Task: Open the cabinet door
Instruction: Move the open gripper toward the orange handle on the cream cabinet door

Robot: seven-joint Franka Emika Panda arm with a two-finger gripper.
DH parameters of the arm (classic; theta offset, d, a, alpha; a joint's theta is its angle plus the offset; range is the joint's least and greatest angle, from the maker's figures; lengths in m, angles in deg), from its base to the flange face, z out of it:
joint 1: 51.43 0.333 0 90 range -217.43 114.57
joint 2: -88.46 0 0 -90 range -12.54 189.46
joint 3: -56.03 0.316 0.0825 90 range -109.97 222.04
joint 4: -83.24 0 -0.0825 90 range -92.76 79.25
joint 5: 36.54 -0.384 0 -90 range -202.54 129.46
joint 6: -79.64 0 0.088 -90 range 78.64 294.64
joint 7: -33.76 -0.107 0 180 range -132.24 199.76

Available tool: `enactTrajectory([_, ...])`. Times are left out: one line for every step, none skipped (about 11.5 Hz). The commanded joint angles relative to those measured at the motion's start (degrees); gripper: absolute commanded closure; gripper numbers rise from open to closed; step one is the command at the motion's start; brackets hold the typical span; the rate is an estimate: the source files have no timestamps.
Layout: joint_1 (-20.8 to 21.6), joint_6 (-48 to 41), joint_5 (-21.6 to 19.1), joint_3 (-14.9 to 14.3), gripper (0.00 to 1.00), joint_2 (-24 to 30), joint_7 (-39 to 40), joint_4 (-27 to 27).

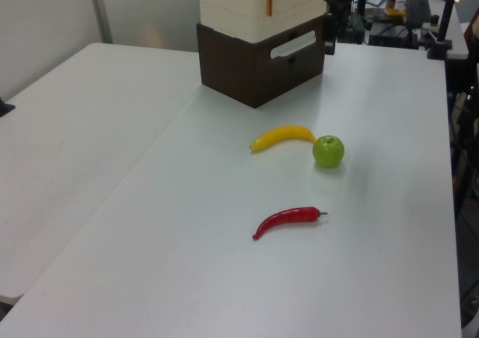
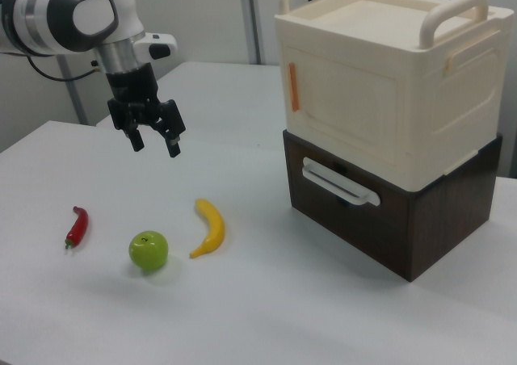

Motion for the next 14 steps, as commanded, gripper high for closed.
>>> enactTrajectory([1.1, -1.1, -0.5, -1.0, 0.0, 0.4, -0.6, -0.4])
enactTrajectory([1.1, -1.0, -0.5, -1.0, 0.0, 0.4, -0.6, -0.4])
enactTrajectory([1.1, -1.0, -0.5, -1.0, 0.0, 0.2, -0.6, -0.4])
enactTrajectory([1.1, -0.9, -0.5, -1.0, 0.0, 0.1, -0.6, -0.4])
enactTrajectory([1.1, -0.7, -0.6, -1.0, 0.0, 0.0, -0.7, -0.4])
enactTrajectory([1.1, -0.6, -1.2, -1.0, 0.0, -0.6, -0.8, -0.1])
enactTrajectory([0.9, -0.5, -2.0, -1.1, 0.0, -0.7, -0.9, 0.1])
enactTrajectory([0.6, 0.7, -2.5, -1.4, 0.0, -0.8, -1.6, 1.1])
enactTrajectory([-0.3, 1.7, -3.0, -1.5, 0.0, -1.1, -1.8, 1.6])
enactTrajectory([-1.5, 2.6, -3.4, -1.6, 0.0, -2.2, -1.9, 2.7])
enactTrajectory([-3.1, 3.2, -3.4, -1.6, 0.0, -3.9, -3.1, 5.0])
enactTrajectory([-4.3, 3.4, -3.3, -1.6, 0.0, -5.9, -4.0, 7.7])
enactTrajectory([-5.8, 4.4, -3.3, -1.7, 0.0, -7.7, -5.1, 10.5])
enactTrajectory([-7.7, 7.4, -3.2, -1.7, 0.0, -8.9, -5.5, 11.9])
